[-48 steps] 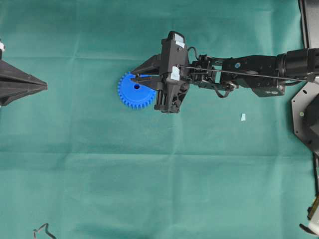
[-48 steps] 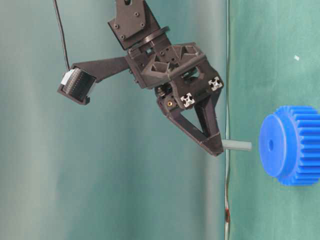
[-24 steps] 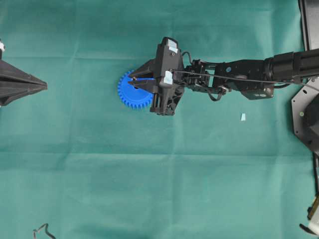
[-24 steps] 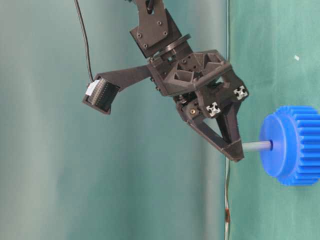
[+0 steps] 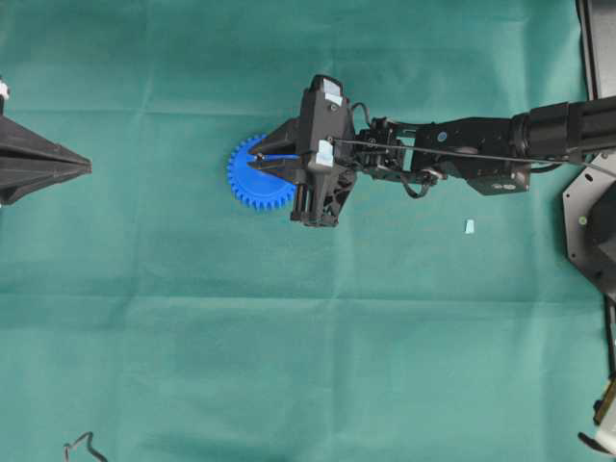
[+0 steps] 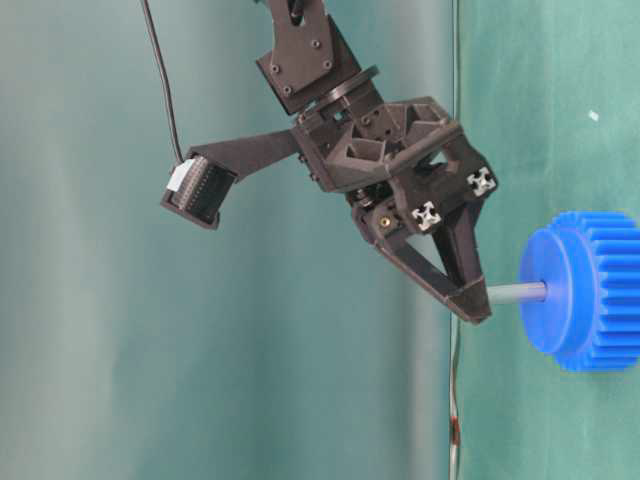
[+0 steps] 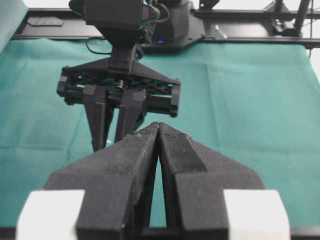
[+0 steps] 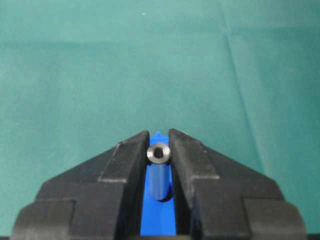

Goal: Insert the shaft into the center hole of the gear.
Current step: 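Lower the shaft into the blue gear's center hole with the right gripper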

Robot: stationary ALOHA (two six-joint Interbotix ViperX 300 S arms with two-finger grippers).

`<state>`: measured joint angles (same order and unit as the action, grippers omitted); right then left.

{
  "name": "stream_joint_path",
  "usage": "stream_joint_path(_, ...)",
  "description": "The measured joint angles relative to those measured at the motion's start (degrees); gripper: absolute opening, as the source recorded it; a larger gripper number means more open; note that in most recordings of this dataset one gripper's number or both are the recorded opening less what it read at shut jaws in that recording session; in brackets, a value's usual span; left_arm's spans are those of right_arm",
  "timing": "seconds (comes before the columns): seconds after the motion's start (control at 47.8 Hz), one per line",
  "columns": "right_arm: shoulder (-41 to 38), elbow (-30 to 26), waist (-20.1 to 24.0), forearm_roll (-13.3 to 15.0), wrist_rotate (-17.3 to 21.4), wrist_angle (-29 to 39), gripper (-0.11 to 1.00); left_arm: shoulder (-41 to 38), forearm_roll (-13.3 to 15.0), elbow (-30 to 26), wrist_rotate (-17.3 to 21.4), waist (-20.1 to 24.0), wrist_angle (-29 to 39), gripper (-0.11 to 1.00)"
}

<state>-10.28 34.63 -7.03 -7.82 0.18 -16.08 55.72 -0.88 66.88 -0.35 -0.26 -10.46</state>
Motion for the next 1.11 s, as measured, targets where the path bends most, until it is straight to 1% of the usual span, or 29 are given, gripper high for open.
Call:
stream_joint_path(0.461, 0.0, 0.09, 0.09, 0.0, 0.0, -0.26, 0.16, 0.0, 0.09, 0.09, -0.18, 0.0, 0.0, 0.0)
stream_joint_path(0.733, -1.76, 0.18, -0.7, -0.09, 0.09, -2.64, 0.16, 0.0, 0.0, 0.09, -0.26, 0.09, 0.09, 0.0)
stream_joint_path(1.109, -1.93, 0.35, -0.79, -0.09, 0.09, -2.72, 0.16, 0.0, 0.0, 0.09, -0.26, 0.09, 0.0, 0.0)
